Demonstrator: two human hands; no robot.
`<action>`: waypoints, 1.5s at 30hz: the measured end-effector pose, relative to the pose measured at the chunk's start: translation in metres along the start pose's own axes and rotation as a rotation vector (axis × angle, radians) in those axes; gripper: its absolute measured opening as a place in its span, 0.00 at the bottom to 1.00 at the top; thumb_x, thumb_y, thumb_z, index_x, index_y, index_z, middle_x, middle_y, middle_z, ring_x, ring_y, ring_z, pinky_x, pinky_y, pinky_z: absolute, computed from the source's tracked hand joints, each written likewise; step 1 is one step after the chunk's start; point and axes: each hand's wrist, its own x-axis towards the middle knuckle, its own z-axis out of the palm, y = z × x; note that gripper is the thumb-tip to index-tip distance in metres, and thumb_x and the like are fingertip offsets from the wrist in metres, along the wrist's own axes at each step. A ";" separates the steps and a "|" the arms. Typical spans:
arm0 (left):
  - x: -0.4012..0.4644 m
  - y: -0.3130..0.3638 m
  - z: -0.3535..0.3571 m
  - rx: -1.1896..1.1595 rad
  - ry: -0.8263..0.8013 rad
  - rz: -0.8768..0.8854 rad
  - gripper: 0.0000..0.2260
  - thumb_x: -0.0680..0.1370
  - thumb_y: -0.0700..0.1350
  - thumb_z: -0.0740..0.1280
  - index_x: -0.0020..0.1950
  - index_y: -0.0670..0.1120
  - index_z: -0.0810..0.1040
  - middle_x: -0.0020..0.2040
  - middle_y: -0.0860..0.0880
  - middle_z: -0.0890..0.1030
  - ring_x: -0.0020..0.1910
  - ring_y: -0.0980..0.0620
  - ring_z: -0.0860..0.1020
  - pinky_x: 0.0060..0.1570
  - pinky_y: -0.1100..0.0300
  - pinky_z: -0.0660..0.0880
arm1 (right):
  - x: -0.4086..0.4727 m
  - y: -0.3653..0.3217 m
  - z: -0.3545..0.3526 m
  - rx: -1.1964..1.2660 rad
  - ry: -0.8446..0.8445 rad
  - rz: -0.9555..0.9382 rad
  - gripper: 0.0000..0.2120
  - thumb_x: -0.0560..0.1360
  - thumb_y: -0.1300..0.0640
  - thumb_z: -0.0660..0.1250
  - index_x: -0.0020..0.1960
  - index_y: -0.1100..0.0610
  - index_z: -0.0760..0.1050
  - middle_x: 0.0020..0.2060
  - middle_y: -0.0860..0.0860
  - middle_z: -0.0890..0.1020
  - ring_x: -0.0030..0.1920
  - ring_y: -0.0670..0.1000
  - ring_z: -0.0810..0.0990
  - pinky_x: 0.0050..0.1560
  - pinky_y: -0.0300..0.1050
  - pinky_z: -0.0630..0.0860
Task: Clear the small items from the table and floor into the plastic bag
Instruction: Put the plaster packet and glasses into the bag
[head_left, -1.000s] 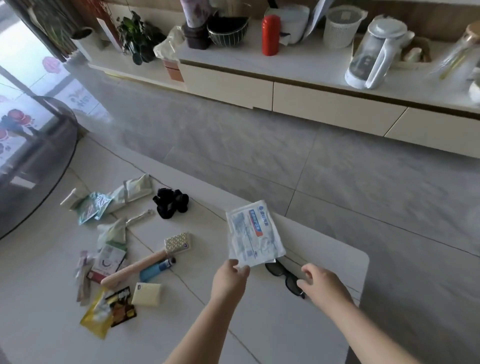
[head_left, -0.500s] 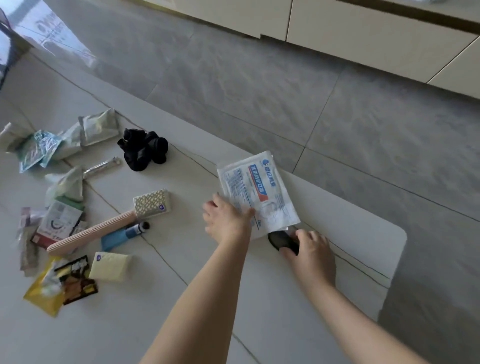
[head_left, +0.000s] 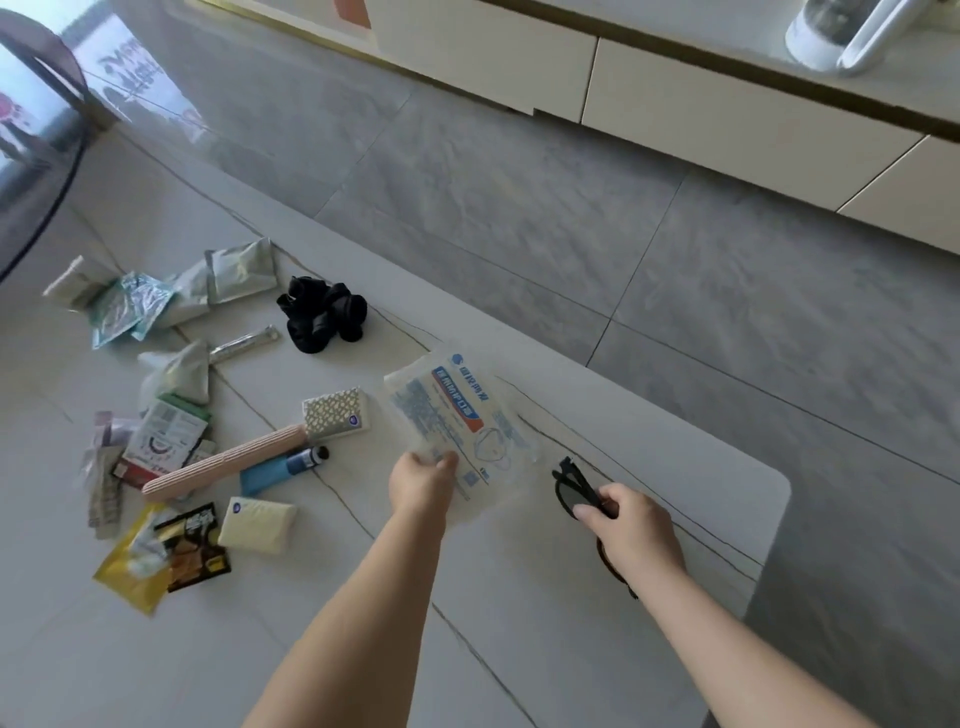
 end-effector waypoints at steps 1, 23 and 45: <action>-0.004 -0.004 -0.013 -0.014 0.001 -0.013 0.10 0.77 0.41 0.67 0.57 0.40 0.75 0.55 0.42 0.80 0.52 0.41 0.80 0.54 0.49 0.77 | -0.004 -0.005 0.000 -0.001 -0.012 -0.016 0.09 0.74 0.50 0.68 0.50 0.54 0.78 0.40 0.49 0.81 0.43 0.53 0.77 0.41 0.45 0.72; -0.126 -0.097 -0.341 -0.527 -0.024 -0.106 0.12 0.74 0.27 0.65 0.54 0.39 0.73 0.50 0.38 0.80 0.49 0.38 0.80 0.51 0.42 0.78 | -0.225 -0.197 0.099 0.249 -0.346 -0.109 0.10 0.75 0.65 0.62 0.56 0.62 0.69 0.40 0.59 0.79 0.31 0.54 0.74 0.30 0.41 0.68; -0.365 -0.244 -0.564 -0.984 0.341 0.000 0.09 0.79 0.32 0.57 0.57 0.35 0.74 0.54 0.34 0.79 0.54 0.33 0.78 0.56 0.34 0.73 | -0.574 -0.264 0.133 0.139 -0.651 -0.557 0.09 0.73 0.65 0.62 0.51 0.58 0.78 0.36 0.53 0.79 0.35 0.53 0.75 0.29 0.39 0.69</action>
